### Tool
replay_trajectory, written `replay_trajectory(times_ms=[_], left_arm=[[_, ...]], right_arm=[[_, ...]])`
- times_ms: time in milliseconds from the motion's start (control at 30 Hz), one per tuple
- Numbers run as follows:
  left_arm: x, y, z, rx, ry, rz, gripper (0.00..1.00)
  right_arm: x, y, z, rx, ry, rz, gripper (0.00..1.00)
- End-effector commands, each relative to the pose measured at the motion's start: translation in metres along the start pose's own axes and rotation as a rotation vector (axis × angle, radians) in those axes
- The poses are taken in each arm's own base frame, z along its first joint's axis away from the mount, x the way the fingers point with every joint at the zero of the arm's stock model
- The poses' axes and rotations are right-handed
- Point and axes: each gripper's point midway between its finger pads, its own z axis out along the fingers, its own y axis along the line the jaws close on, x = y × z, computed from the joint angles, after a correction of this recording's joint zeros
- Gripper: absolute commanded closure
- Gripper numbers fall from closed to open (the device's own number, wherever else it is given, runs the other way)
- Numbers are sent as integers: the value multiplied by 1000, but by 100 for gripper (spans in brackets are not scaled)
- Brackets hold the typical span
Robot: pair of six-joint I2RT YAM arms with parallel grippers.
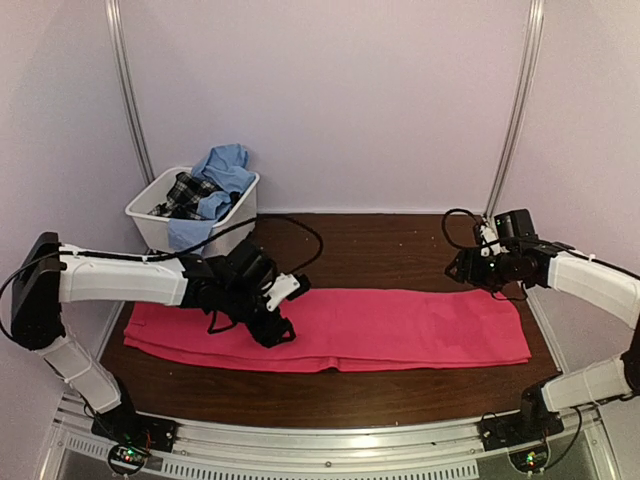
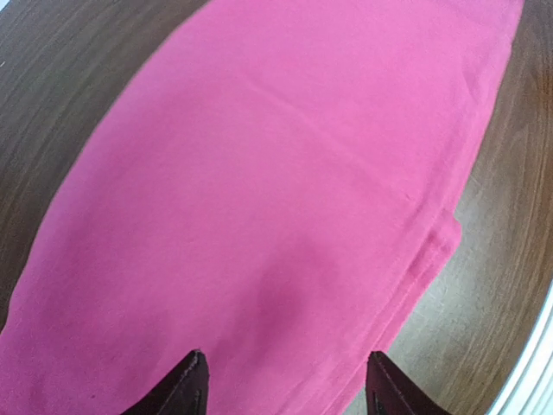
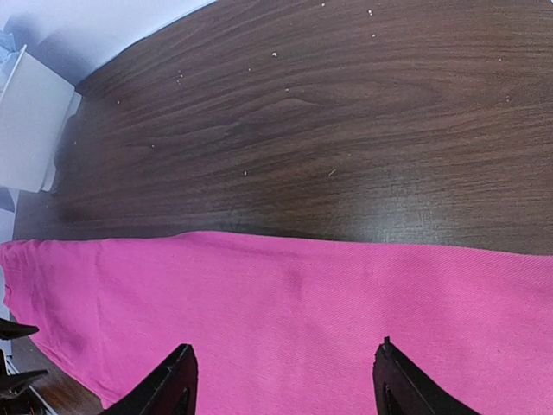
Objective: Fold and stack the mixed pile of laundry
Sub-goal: Fold the flattened trousers at the center of the board, then adjust the rectangle-folded trousers at the center of the board.
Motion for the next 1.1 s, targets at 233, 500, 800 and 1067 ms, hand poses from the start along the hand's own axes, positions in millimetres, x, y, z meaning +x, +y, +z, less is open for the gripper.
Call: replay_trajectory(times_ms=[233, 500, 800, 1067], left_arm=[[-13, -35, 38, -39, -14, 393, 41], [-3, -43, 69, -66, 78, 490, 42], [-17, -22, 48, -209, 40, 413, 100], [4, 8, 13, -341, 69, 269, 100]], right_arm=[[-14, -35, 4, 78, 0, 8, 30], [-18, -64, 4, 107, -2, 70, 28], [-16, -90, 1, 165, -2, 95, 26], [-12, -121, 0, 237, 1, 152, 26]])
